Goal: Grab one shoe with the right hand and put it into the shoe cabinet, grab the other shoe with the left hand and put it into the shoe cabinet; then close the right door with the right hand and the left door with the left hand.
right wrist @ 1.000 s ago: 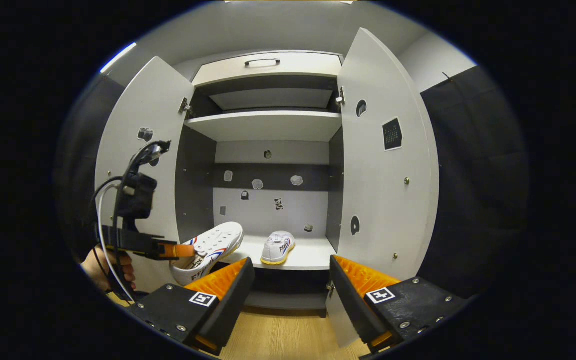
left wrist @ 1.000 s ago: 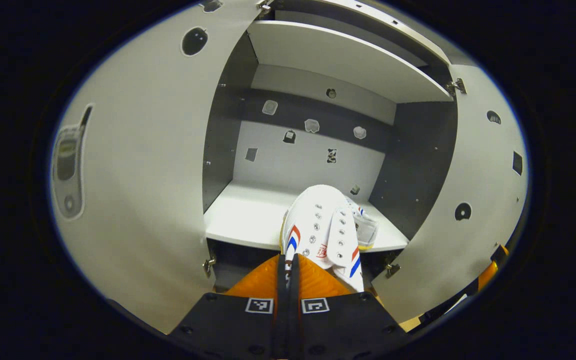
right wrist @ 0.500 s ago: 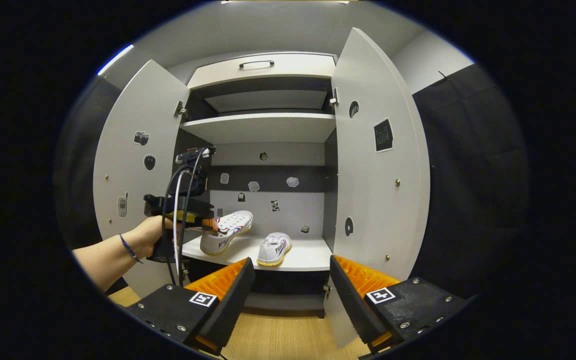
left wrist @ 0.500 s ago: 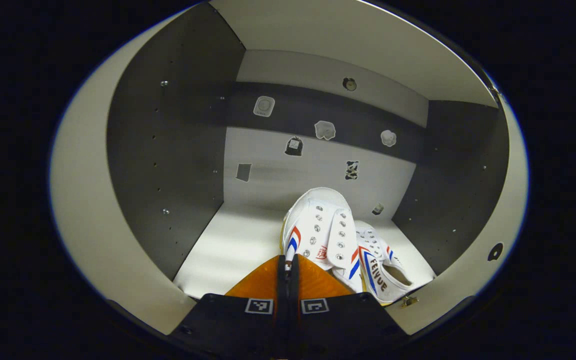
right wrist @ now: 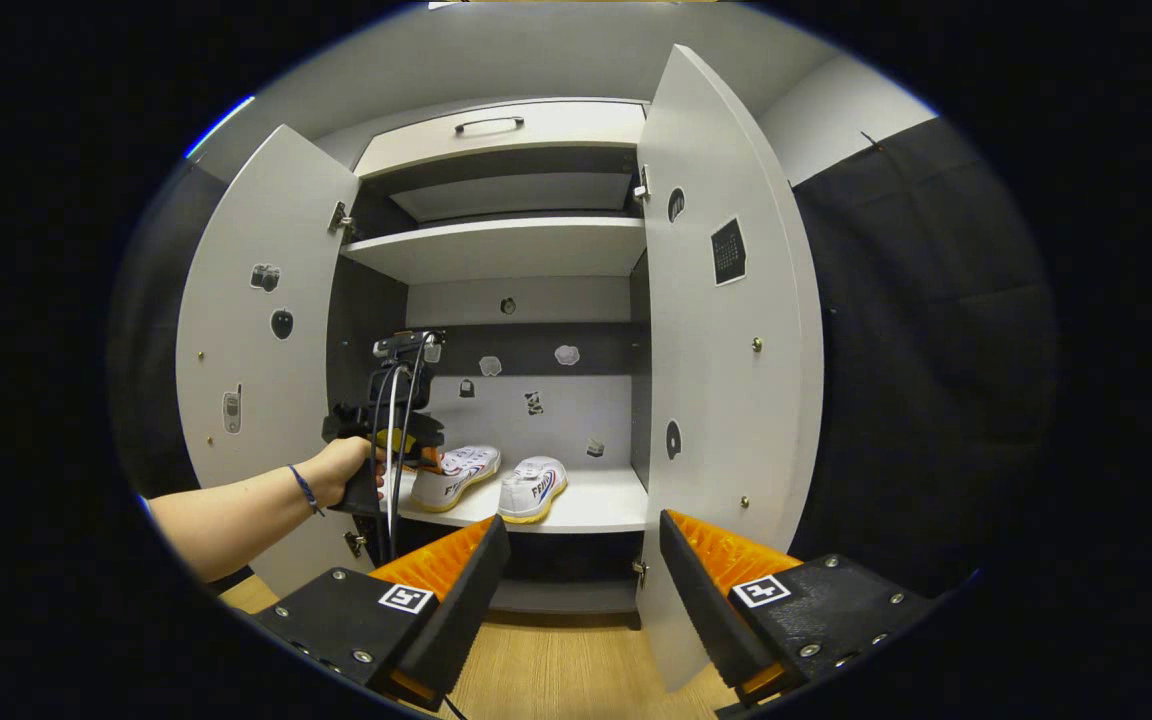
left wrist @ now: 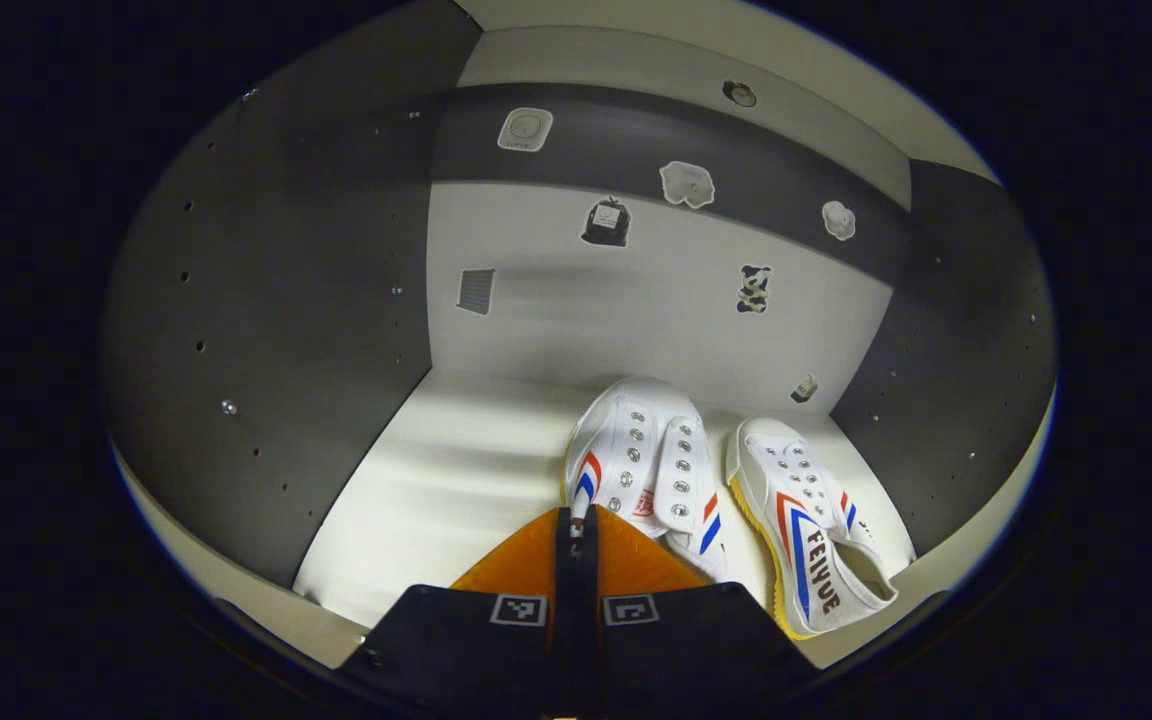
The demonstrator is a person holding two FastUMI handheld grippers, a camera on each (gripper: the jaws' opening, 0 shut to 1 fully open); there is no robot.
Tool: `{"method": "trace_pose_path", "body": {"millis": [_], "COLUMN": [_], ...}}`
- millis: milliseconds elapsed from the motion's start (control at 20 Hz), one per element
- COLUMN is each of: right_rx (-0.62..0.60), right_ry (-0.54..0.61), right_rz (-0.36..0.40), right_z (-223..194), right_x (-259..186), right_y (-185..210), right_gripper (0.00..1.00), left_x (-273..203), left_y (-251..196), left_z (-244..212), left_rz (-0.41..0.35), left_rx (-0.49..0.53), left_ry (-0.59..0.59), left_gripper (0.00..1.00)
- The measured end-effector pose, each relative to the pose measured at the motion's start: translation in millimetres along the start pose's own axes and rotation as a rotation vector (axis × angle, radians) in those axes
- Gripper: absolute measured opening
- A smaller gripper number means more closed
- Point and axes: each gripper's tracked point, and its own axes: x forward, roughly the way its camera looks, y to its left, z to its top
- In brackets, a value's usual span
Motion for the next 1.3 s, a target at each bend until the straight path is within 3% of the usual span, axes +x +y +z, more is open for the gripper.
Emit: {"method": "trace_pose_path", "body": {"millis": [150, 300, 350, 400, 450, 500, 550, 700, 800, 1300], "right_rx": [0.021, 0.034, 0.035, 0.04, 0.045, 0.048, 0.05, 0.046, 0.04, -0.002], "right_ry": [0.007, 0.005, 0.006, 0.005, 0.004, 0.005, 0.004, -0.007, -0.015, -0.017], "right_rz": [0.017, 0.043, 0.048, 0.055, 0.064, 0.072, 0.079, 0.072, 0.061, -0.082], "right_z": [1, -1, 0, 1, 3, 5, 7, 13, 19, 22], "right_x": [0, -6, -8, -11, -13, -16, -19, -30, -37, -65], "right_y": [7, 12, 13, 14, 15, 15, 14, 5, -3, -82], "right_gripper": [0.93, 0.93, 0.93, 0.93, 0.93, 0.93, 0.93, 0.93, 0.93, 0.93], "left_x": [-3, -3, -6, -11, -15, -18, -22, -42, -57, -145], "left_y": [4, 4, 8, 11, 13, 12, 9, 9, 6, -19], "left_z": [-1, 4, 5, 6, 9, 9, 9, 10, 15, 41], "left_rz": [0.003, -0.012, 0.001, 0.008, 0.009, 0.005, -0.011, -0.016, -0.024, -0.082], "left_rx": [0.001, -0.002, 0.018, 0.036, 0.046, 0.048, 0.05, 0.084, 0.112, 0.206], "left_ry": [0.01, -0.034, -0.037, -0.046, -0.066, -0.082, -0.096, -0.138, -0.193, -0.456], "left_gripper": [0.07, 0.24, 0.22, 0.46, 0.43, 0.66, 0.81, 0.85, 0.99, 0.97]}}
